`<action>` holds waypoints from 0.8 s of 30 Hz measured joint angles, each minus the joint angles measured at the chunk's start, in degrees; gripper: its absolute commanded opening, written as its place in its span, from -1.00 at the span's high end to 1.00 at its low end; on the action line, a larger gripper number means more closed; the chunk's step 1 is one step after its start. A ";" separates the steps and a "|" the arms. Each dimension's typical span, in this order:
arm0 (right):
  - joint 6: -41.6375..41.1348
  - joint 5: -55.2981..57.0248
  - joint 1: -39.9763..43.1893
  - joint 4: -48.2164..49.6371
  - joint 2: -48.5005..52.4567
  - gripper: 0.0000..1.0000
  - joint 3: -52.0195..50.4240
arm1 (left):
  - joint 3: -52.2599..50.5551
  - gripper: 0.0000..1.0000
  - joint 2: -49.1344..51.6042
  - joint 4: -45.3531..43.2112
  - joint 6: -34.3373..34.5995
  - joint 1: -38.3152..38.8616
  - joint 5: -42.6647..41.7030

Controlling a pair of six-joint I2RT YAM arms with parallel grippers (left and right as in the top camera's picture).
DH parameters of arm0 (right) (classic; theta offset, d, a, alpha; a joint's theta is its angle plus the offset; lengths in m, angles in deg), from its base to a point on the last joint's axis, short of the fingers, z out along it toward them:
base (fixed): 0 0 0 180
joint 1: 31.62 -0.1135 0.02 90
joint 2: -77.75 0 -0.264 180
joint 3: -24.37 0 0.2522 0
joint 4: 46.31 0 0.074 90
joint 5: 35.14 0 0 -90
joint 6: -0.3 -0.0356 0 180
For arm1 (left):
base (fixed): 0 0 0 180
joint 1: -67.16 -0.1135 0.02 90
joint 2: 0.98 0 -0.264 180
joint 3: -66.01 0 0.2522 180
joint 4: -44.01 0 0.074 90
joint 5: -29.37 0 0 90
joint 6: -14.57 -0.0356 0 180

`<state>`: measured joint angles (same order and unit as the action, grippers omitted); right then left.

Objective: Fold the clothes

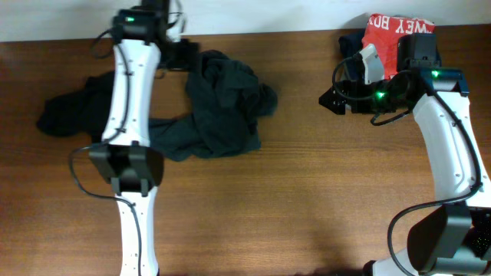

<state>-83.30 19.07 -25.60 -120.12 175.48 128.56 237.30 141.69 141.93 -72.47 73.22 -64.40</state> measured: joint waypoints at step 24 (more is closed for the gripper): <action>0.00 0.39 0.00 0.33 -0.02 -0.93 0.00 | -0.20 -0.71 11.85 7.19 1.40 -17.94 3.23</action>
<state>-83.30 19.46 -25.60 -119.79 175.46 128.56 237.11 153.53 149.12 -71.07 55.28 -61.17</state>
